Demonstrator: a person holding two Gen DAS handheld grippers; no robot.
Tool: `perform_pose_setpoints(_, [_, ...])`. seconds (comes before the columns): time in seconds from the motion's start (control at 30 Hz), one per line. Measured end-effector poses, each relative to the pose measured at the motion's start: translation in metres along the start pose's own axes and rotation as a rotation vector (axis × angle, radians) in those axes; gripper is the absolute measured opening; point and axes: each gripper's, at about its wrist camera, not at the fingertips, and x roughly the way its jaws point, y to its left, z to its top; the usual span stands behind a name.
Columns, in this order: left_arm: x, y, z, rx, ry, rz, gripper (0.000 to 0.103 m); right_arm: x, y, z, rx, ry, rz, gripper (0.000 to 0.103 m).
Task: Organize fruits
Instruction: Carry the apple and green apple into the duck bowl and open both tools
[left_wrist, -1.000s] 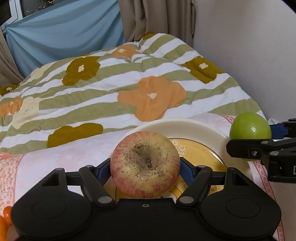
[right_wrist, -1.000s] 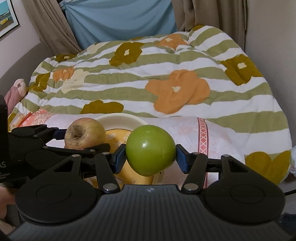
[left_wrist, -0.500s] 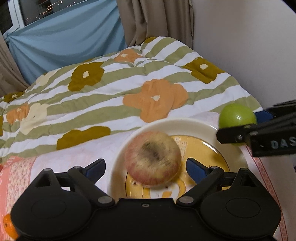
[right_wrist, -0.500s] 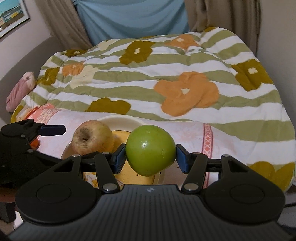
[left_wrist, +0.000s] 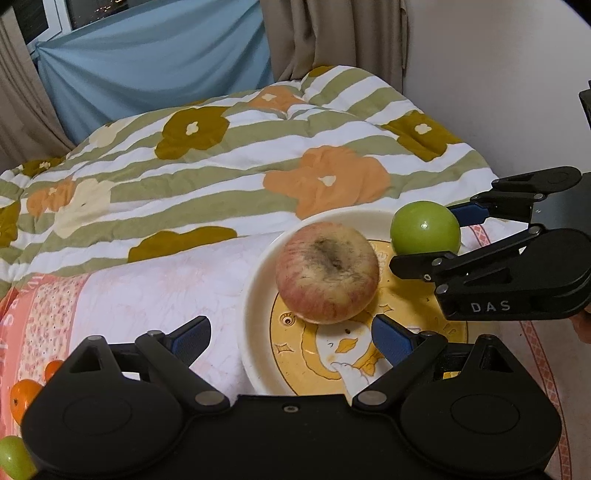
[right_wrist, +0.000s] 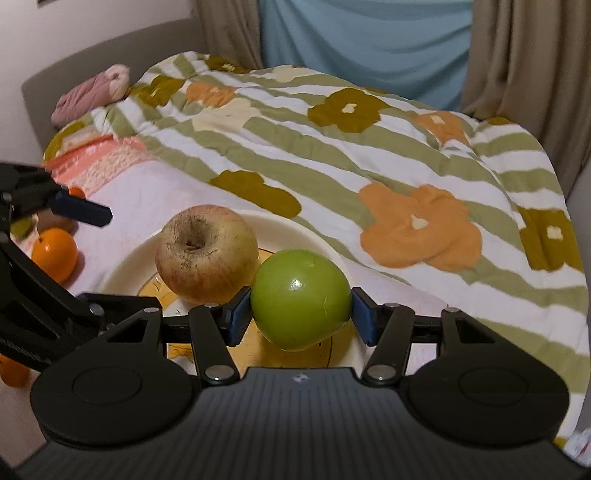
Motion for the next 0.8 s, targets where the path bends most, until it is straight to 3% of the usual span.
perform_pose_setpoints(0.27, [0.000, 0.005, -0.002, -0.018, 0.012, 0.007, 0.096, 0.011, 0.007, -0.004, -0.046, 0.010, 0.007, 0.072])
perform_pose_setpoints(0.33, [0.000, 0.006, -0.002, -0.023, 0.012, 0.009, 0.096, 0.006, 0.010, -0.004, -0.062, -0.023, -0.018, 0.078])
perform_pose_setpoints(0.4, [-0.002, 0.007, -0.002, -0.026, 0.010, 0.010, 0.096, 0.002, 0.013, -0.004, -0.071, -0.042, -0.046, 0.103])
perform_pose_setpoints(0.8, [-0.021, 0.011, -0.001, -0.040, -0.018, 0.013, 0.096, -0.029, 0.003, -0.001, 0.023, -0.071, -0.084, 0.103])
